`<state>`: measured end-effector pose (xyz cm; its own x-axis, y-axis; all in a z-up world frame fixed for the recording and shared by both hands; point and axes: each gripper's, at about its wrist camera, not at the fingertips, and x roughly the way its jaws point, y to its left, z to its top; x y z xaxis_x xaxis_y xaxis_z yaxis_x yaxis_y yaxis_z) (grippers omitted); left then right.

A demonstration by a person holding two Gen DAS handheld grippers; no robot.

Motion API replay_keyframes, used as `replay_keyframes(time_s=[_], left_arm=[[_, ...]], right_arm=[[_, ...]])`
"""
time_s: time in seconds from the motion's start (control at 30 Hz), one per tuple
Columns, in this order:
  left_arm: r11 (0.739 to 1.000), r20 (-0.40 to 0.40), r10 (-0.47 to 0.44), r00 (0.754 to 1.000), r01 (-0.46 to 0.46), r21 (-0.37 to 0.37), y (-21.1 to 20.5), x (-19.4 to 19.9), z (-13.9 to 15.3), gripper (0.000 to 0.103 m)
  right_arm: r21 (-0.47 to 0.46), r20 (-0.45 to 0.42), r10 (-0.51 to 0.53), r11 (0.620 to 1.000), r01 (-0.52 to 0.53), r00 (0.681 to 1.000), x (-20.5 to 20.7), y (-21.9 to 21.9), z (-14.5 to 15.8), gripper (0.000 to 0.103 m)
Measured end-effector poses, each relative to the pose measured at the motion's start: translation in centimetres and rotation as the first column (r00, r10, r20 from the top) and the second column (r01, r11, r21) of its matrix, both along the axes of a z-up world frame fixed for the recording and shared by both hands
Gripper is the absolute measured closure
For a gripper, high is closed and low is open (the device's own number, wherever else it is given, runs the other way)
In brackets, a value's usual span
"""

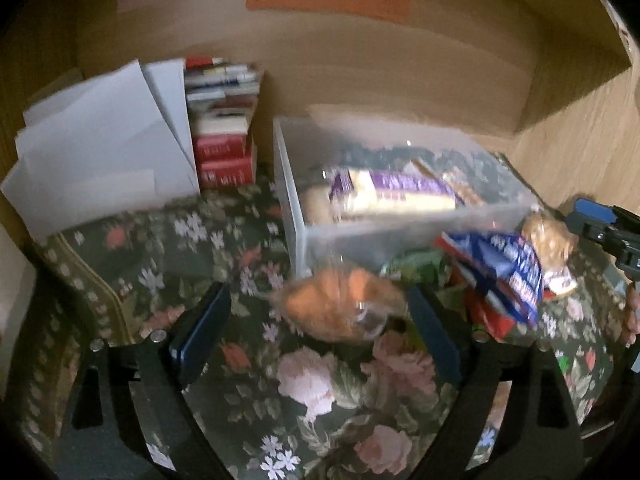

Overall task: Organize snacks
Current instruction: 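Grasp the orange snack bag with the left tool while the right tool grasps the peanut-brittle bag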

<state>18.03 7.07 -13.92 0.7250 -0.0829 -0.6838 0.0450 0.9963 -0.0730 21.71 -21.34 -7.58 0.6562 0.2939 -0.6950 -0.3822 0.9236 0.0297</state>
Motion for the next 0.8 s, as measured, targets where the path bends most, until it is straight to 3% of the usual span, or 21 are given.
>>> replay_keyframes(time_s=[0.2,0.57,0.8], left_arm=[[1.0,-0.002,0.0,1.0,0.0,-0.012,0.0,0.0,-0.9,0.004],[0.999,-0.018,-0.026,1.0,0.026,0.018,-1.6,1.6,-2.0,0.004],[0.999,0.01,-0.031,0.999,0.03,0.015,-1.5,1.4,-1.9,0.018]], right_arm=[[0.013,-0.056,0.013,1.0,-0.012,0.998,-0.2,0.2,-2.1,0.027],[0.007,-0.088,0.011,1.0,-0.01,0.996,0.7,2.1,-3.9,0.026],[0.054,-0.116,-0.012,0.998,0.018,0.993,1.4,1.8,-4.5,0.031]])
